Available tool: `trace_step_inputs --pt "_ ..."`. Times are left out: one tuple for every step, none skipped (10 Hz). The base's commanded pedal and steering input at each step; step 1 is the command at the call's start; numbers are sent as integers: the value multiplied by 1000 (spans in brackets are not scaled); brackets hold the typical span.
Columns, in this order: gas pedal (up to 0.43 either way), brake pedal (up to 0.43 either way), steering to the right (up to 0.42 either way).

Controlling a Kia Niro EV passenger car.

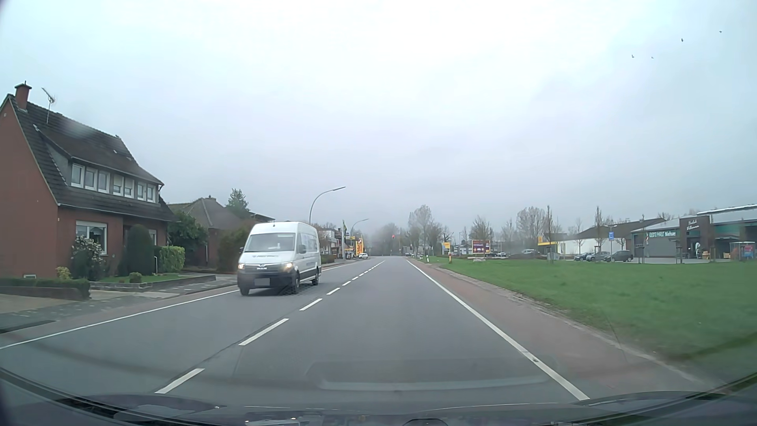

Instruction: Follow the waypoints while adhering to traffic rules and regulations

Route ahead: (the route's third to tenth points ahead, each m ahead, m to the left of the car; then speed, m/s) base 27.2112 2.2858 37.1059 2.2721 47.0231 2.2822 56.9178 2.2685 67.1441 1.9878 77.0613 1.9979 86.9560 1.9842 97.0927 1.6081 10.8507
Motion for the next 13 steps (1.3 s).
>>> trace_step_inputs --pt "118 0 4" --pt "130 0 4" --pt "130 0 4" --pt "130 0 4" --pt "130 0 4" --pt "130 0 4" --pt "130 0 4" --pt "130 0 4" --pt "130 0 4" --pt "138 0 4" --pt "150 0 4" --pt "150 0 4" --pt "150 0 4"
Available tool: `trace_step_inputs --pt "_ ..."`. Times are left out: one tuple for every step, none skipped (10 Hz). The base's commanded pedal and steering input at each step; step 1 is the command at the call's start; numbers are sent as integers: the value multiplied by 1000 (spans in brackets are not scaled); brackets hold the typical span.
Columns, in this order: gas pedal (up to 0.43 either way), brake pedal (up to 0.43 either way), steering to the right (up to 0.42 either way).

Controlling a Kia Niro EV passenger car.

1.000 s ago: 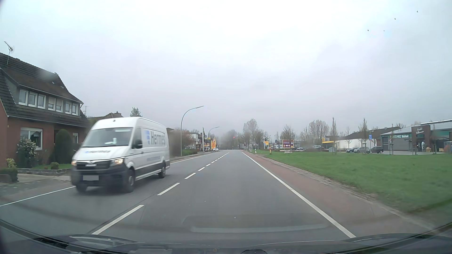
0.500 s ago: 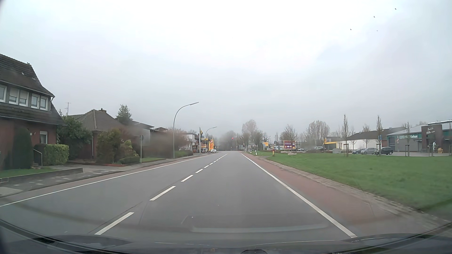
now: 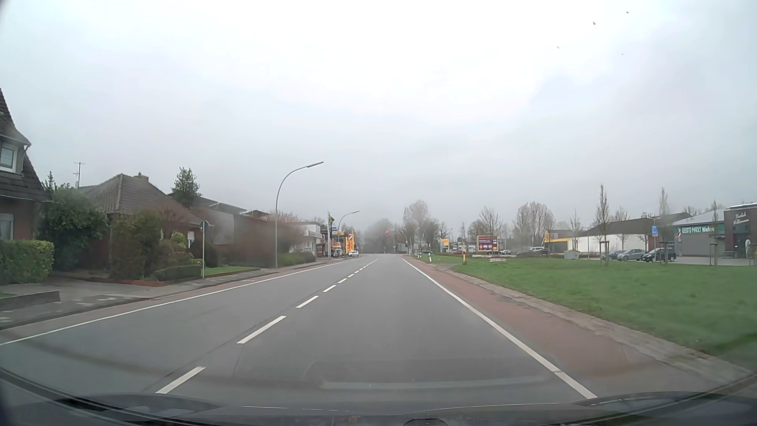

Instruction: Follow the waypoints while adhering to traffic rules and regulations

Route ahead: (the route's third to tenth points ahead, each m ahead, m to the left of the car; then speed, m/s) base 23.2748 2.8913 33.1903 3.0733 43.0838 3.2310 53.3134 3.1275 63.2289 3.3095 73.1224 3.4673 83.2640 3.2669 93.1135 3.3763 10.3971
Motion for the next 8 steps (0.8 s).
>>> trace_step_inputs --pt "150 0 4" --pt "150 0 4" --pt "150 0 3" --pt "150 0 2" --pt "150 0 0" --pt "150 0 0" --pt "150 0 -1" --pt "150 0 0"
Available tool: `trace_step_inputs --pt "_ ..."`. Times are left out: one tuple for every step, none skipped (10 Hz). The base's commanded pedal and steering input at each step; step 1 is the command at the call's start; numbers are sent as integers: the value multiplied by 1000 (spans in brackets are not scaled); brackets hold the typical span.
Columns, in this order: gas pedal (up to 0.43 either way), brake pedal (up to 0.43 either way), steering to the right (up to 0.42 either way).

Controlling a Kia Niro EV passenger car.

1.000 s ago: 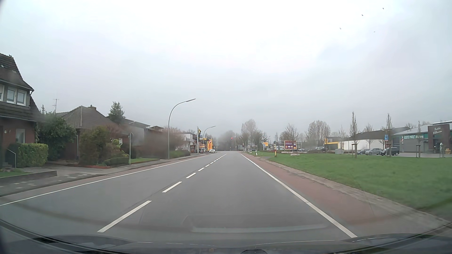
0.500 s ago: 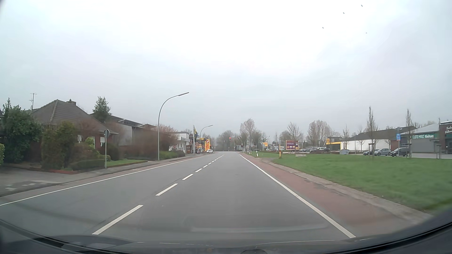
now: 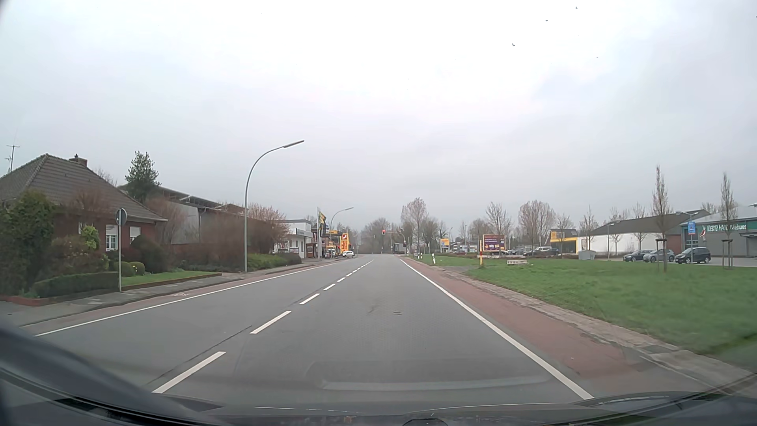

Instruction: Follow the waypoints while adhering to traffic rules and regulations

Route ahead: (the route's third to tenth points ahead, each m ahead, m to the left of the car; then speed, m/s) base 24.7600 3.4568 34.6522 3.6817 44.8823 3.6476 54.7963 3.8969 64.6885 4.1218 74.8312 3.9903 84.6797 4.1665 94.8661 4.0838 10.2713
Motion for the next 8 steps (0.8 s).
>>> trace_step_inputs --pt "150 0 0" --pt "150 0 -1" --pt "150 0 -3" --pt "150 0 -5" --pt "150 0 -7" --pt "150 0 -6" --pt "150 0 -6" --pt "150 0 -5"
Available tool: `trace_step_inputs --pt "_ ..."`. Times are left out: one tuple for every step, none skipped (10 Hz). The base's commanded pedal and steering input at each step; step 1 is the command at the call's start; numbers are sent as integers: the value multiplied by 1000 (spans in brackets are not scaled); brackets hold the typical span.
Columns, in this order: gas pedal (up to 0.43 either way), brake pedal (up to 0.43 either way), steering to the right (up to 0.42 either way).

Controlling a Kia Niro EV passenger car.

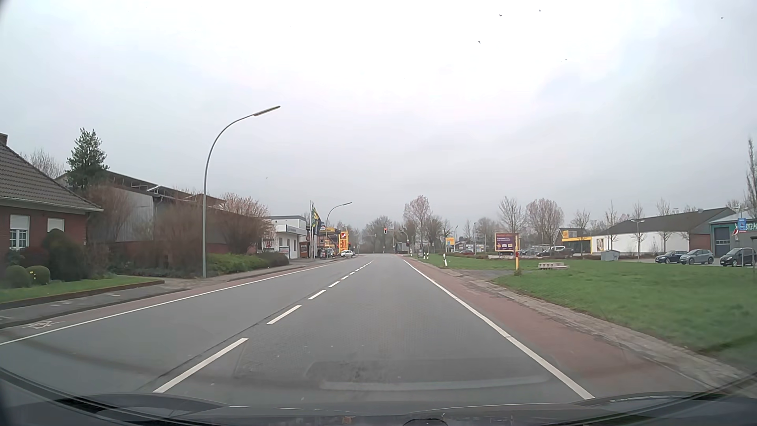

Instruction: Follow the waypoints while adhering to traffic rules and regulations

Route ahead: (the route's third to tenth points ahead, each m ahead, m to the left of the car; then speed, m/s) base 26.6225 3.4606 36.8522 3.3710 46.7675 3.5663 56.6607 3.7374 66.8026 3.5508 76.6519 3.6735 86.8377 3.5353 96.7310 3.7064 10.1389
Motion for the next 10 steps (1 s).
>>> trace_step_inputs --pt "150 0 -5" --pt "150 0 -4" --pt "150 0 -2" --pt "150 0 -1" --pt "150 0 -1" --pt "150 0 0" --pt "150 0 0" --pt "150 0 0" --pt "150 0 0" --pt "150 0 0"
